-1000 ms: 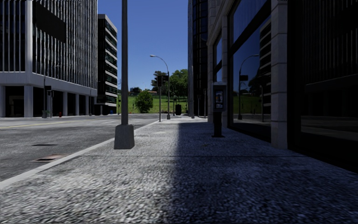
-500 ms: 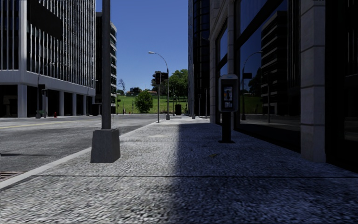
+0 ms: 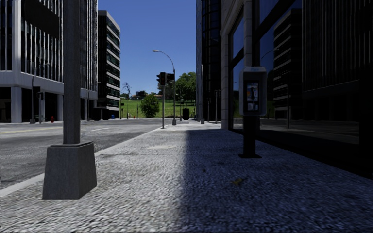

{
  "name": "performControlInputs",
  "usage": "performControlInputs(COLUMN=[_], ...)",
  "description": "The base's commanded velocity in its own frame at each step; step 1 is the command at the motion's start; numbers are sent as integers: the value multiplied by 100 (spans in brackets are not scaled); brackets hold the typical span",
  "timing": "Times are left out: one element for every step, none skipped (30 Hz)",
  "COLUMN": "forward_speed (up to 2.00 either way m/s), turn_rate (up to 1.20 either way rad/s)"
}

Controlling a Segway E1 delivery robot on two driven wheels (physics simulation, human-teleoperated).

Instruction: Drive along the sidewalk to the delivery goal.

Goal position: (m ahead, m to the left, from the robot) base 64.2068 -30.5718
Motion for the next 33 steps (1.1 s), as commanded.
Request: performControlInputs(forward_speed=[200, 200, 200, 200, 200, 200, 200, 200, 200, 200, 200, 200, 200, 200, 200, 200, 200, 200, 200, 200, 200, 200, 200, 200, 200, 200, 200, 200, 200, 200, 200, 200, 200], turn_rate=[0, 0, 0, 0, 0, 0, 0, 0, 0, 0, 0, 0, 0, 0, 0, 0, 0, 0, 0, 0, 0, 0, 0, 0, 0, 0, 0, 0, 0, 0, 0, 0, 0])
